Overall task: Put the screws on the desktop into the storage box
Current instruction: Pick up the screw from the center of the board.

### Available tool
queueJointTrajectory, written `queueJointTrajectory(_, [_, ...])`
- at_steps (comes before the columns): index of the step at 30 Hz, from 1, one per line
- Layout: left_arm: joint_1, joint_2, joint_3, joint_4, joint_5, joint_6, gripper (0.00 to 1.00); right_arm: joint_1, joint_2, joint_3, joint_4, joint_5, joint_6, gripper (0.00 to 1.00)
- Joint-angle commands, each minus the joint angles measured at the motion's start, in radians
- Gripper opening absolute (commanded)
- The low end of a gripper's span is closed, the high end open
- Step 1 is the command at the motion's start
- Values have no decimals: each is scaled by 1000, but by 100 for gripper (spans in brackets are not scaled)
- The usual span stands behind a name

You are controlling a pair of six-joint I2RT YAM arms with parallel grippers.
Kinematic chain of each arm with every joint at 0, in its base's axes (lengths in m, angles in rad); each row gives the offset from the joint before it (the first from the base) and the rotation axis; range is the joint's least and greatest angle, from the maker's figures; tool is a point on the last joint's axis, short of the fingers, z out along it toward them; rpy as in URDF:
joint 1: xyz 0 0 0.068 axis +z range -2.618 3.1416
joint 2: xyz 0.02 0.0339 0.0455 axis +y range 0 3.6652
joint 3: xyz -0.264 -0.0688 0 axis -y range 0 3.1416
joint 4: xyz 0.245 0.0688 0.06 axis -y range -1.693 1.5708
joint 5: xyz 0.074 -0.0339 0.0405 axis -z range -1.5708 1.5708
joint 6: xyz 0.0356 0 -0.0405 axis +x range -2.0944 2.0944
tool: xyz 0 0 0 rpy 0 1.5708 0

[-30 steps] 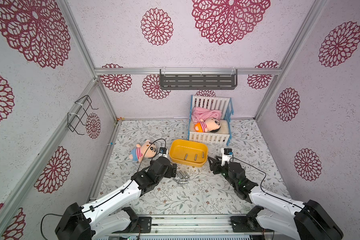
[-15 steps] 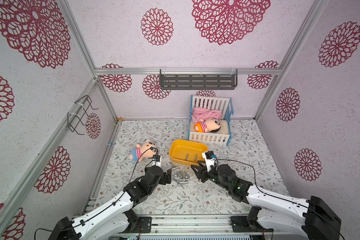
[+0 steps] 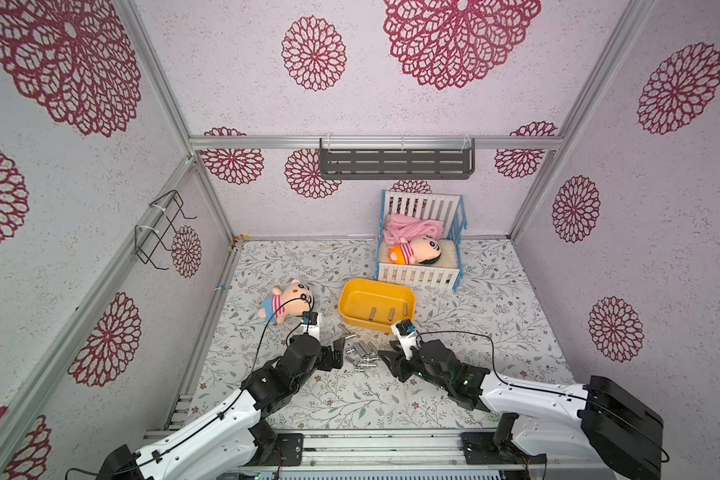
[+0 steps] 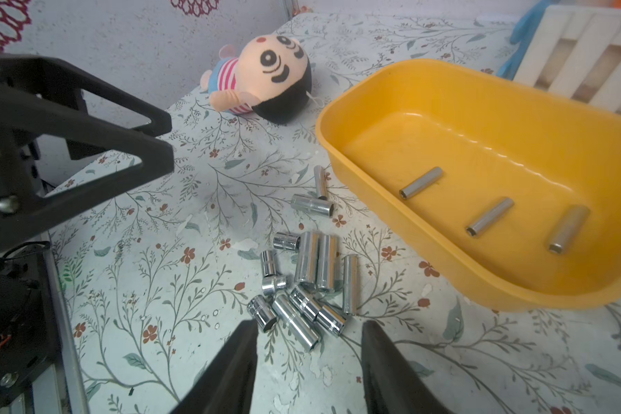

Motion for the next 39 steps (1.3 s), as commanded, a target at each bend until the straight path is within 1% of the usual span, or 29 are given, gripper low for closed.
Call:
queueJointTrajectory(1, [4,-1,-6,33,48,-11,97,11,26,35,58,9,-12,51])
queueJointTrajectory(8, [4,45,5,37,45,-11,97,15,105,75,42,21,-29,51])
queueJointTrajectory(15, [3,70,10,35,24,-6,97,30,138,103,22,9,-28,51])
queueJointTrajectory(20, [2,78,16,31,42,-6,97,36,179,127,-2,17,-33,52])
queueJointTrajectory(26, [2,99,23,31,53,-6,97,49,264,180,-39,33,-42,52])
queueJointTrajectory(29, [2,115,29,30,52,-5,97,55,302,203,-49,49,-45,48])
queueJointTrajectory(33, [2,132,38,24,59,-6,97,55,351,234,-80,99,-40,39])
queueJointTrajectory(35, [2,137,40,22,61,-6,97,55,374,250,-103,126,-38,33])
queueJointTrajectory(39, [2,144,42,21,61,-8,97,55,399,267,-122,165,-33,31])
